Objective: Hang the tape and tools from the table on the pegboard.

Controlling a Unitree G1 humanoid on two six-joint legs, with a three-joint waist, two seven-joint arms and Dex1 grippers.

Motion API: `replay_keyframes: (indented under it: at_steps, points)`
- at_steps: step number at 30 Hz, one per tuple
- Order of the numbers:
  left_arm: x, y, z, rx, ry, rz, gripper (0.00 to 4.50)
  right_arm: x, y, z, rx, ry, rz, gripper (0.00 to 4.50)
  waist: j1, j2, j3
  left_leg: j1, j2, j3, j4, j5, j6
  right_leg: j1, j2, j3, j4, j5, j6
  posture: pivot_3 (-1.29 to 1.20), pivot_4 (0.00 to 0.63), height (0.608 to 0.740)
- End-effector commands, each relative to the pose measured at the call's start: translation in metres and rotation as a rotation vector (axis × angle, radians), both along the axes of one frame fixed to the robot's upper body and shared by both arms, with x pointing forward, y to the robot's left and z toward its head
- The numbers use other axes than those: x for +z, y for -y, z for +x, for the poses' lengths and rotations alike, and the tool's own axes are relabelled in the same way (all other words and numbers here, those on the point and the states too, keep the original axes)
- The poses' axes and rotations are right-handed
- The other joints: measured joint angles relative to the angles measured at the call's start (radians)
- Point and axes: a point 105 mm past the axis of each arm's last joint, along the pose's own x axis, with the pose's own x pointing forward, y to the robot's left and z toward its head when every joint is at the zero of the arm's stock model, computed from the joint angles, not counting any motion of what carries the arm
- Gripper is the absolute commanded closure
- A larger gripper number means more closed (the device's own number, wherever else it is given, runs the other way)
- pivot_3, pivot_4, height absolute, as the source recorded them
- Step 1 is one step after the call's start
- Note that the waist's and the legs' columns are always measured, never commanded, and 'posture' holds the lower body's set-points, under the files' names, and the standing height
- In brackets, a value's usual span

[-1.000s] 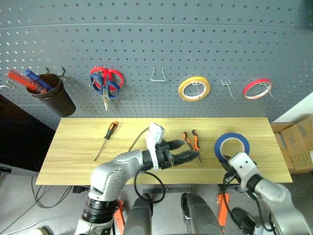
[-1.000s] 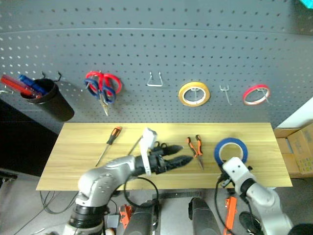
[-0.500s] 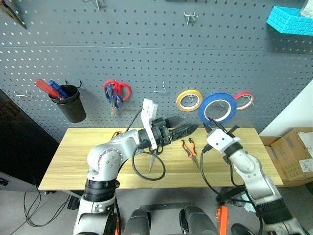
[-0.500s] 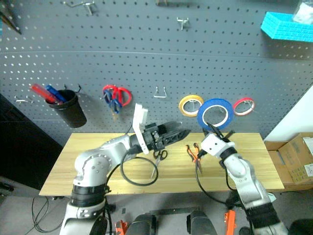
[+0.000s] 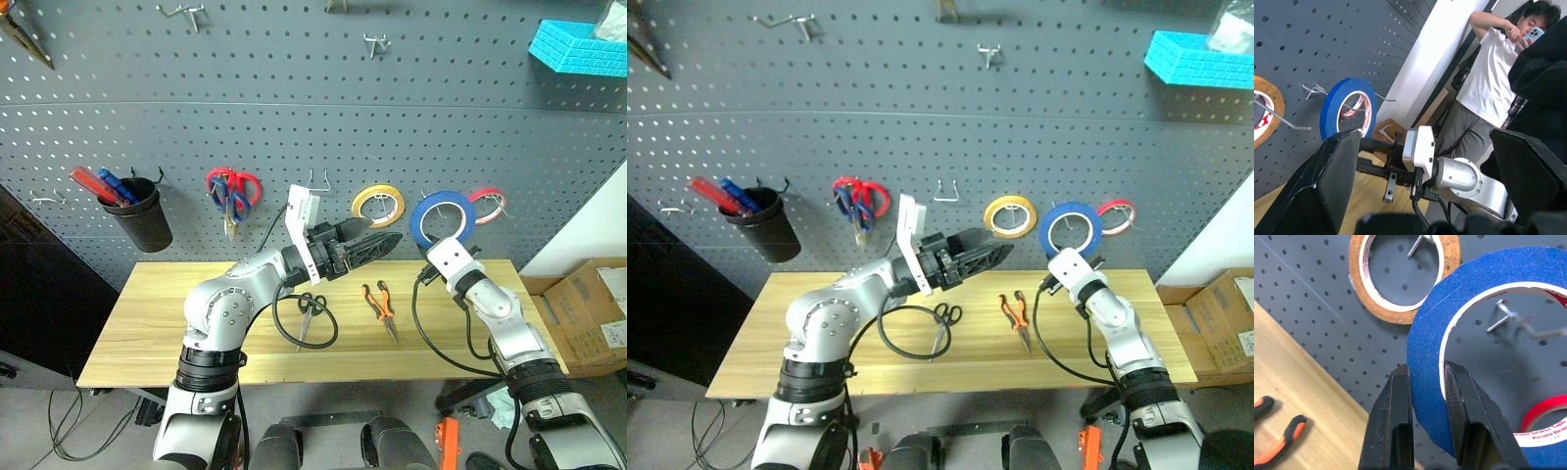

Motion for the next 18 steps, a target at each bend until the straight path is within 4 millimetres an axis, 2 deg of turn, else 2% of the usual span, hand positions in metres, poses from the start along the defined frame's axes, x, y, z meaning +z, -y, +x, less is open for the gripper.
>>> replay_keyframes:
  at_steps: [1,4,9,12,15,18]
  points:
    - [0.011,0.004,0.0,-0.008,0.049,-0.012,0.0,0.019,-0.005,0.006,0.027,0.034,0.045,3.62,0.0,0.001,-0.003,0.0,0.0,0.0,0.0,0.0,0.001,0.0,0.0,0.0,0.0,0.0,0.0,0.06,0.013,0.74]
    - [0.011,0.002,0.0,-0.006,0.051,-0.01,0.0,0.018,-0.007,0.006,0.034,0.022,0.058,2.75,0.0,0.0,-0.005,0.001,0.0,0.0,0.0,0.001,0.001,0.0,0.0,0.0,0.002,0.0,0.0,0.06,0.017,0.74]
    - [0.009,0.002,-0.001,-0.003,0.046,-0.007,0.0,0.015,-0.005,0.003,0.018,0.016,0.06,1.04,0.0,0.0,-0.008,0.002,0.0,0.0,0.0,0.002,0.002,0.001,0.0,0.0,0.003,0.0,0.0,0.06,0.029,0.74]
    - [0.004,0.0,-0.002,0.013,0.033,0.004,0.0,0.012,0.003,-0.005,-0.033,0.011,0.083,0.08,0.001,0.0,-0.008,0.002,0.0,0.0,0.0,0.002,0.002,0.001,0.0,0.0,0.003,0.0,0.0,0.08,0.041,0.74]
    - [-0.01,-0.006,-0.005,0.036,-0.011,0.032,0.0,-0.004,0.008,-0.024,-0.12,-0.066,0.125,0.04,0.006,0.0,-0.008,0.002,0.0,-0.001,0.0,0.002,0.002,0.001,0.0,0.0,0.003,0.0,0.0,0.09,0.058,0.74]
    - [-0.036,-0.013,-0.012,0.068,-0.076,0.094,0.0,-0.035,-0.002,-0.052,-0.183,-0.296,0.217,0.04,0.008,0.001,-0.008,0.002,0.0,-0.001,-0.002,0.002,0.002,0.0,0.0,0.0,0.004,-0.001,-0.002,0.09,0.081,0.74]
